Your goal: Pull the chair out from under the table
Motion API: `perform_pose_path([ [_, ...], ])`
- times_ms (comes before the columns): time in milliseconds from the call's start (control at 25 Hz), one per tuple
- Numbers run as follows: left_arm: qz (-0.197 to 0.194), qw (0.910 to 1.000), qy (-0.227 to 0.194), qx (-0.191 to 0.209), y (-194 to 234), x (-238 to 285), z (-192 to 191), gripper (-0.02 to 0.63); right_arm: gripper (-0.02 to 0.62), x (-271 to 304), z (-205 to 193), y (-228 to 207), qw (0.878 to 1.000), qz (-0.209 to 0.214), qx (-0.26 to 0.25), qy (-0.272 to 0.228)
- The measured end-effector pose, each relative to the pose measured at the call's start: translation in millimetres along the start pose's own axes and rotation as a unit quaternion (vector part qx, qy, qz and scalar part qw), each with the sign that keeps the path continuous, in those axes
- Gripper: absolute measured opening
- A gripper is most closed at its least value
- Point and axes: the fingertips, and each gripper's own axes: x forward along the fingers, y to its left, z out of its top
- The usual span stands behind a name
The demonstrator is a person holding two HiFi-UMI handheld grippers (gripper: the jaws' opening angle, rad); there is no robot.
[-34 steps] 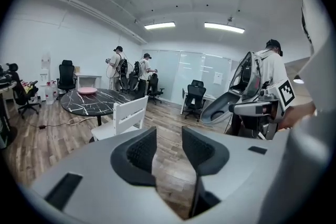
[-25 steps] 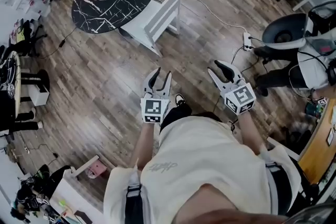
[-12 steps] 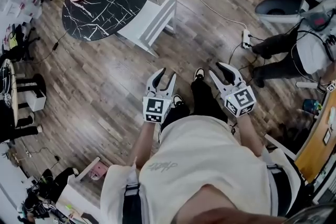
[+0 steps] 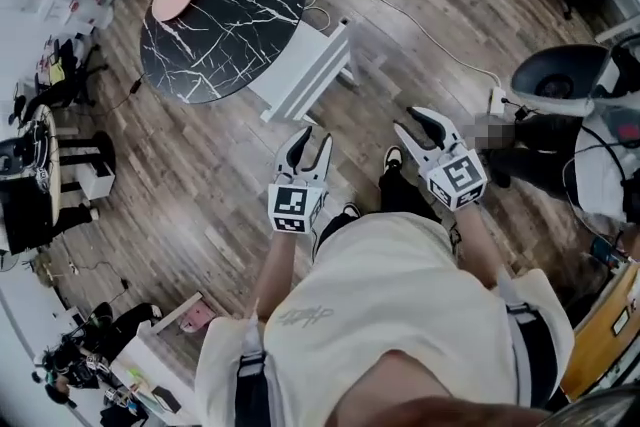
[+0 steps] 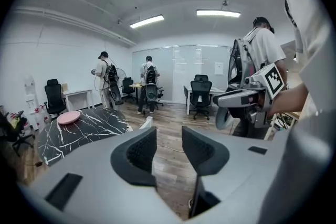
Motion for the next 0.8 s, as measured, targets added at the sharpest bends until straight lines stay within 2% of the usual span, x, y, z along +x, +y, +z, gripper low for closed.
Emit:
perform_pose_path([
  [120,0.02,0.9997,0.002,-0.015,5.7,29.2,12.0,0.163,0.155,21.4,12.1,-36.5,1.0,0.014,-0.007,-0.007],
  [240,0.048,0.9937,-0.022,-0.099,18.5,48.3,24.5,0.163,0.155,36.5,16.5,-57.5,0.999,0.037,-0.001,-0.005],
  [320,0.078,0.9883,-0.035,-0.127,32.0,53.4,32.7,0.163,0.155,45.5,15.5,-63.6,0.998,0.06,0.007,0.002],
  [480,0.114,0.9857,-0.028,-0.121,52.7,61.3,41.9,0.163,0.155,63.9,22.6,-77.0,0.995,0.096,-0.002,0.003],
  [800,0.127,0.9867,-0.017,-0.099,86.0,88.7,30.3,0.163,0.155,103.0,19.8,-83.6,0.993,0.119,-0.008,0.011],
])
